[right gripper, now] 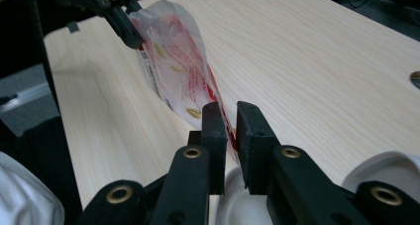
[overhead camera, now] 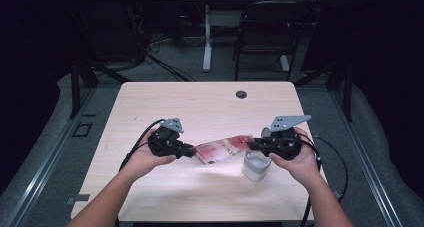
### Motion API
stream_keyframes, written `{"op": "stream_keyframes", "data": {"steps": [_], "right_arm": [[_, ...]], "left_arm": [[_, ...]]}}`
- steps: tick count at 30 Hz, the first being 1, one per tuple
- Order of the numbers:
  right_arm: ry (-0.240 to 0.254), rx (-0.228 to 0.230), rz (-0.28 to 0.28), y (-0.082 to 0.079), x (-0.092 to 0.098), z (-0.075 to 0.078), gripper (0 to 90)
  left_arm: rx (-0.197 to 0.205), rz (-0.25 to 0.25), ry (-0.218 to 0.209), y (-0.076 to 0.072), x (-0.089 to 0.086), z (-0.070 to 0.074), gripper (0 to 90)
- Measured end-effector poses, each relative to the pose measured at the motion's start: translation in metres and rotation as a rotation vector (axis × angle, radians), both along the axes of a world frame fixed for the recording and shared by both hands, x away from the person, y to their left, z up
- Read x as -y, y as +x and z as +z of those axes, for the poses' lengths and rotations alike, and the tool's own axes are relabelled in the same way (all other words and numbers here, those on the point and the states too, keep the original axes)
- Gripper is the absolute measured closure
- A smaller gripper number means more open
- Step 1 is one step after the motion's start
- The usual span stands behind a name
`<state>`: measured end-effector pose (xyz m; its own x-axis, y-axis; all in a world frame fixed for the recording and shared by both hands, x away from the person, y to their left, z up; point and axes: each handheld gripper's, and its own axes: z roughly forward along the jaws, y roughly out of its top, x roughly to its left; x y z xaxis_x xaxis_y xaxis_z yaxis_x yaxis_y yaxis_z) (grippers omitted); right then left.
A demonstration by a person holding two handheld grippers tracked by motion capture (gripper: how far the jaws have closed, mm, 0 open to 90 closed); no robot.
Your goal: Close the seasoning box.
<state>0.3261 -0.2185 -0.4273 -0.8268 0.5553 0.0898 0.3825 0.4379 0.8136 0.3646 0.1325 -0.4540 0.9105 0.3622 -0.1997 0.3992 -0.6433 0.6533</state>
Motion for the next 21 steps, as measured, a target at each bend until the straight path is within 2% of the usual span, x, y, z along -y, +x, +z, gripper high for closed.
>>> {"op": "stream_keyframes", "data": {"steps": [3, 6, 8, 10, 13, 14, 21], "right_arm": [[0.063, -0.021, 0.0, 0.003, 0.004, -0.005, 83.7], [0.069, -0.02, 0.005, 0.003, 0.003, -0.006, 88.5], [0.071, -0.017, 0.013, 0.003, 0.001, -0.004, 90.0], [0.085, -0.013, 0.019, 0.002, -0.001, -0.001, 90.0], [0.074, -0.005, 0.03, 0.002, -0.005, 0.003, 90.0], [0.075, -0.002, 0.035, 0.002, -0.006, 0.004, 90.0], [0.112, 0.001, 0.057, 0.001, -0.014, 0.009, 90.0]], "left_arm": [[-0.006, -0.002, -0.012, 0.0, -0.001, -0.003, 79.4], [0.002, 0.005, -0.002, 0.0, -0.002, -0.003, 79.3], [-0.005, 0.007, -0.016, 0.001, -0.004, -0.005, 79.1], [-0.008, 0.01, -0.017, 0.001, -0.005, -0.007, 78.9], [-0.006, 0.019, -0.002, 0.0, -0.006, -0.01, 78.4], [-0.012, 0.012, -0.018, 0.001, -0.006, -0.012, 78.3], [-0.011, 0.028, -0.022, -0.002, -0.011, -0.019, 78.5]]}}
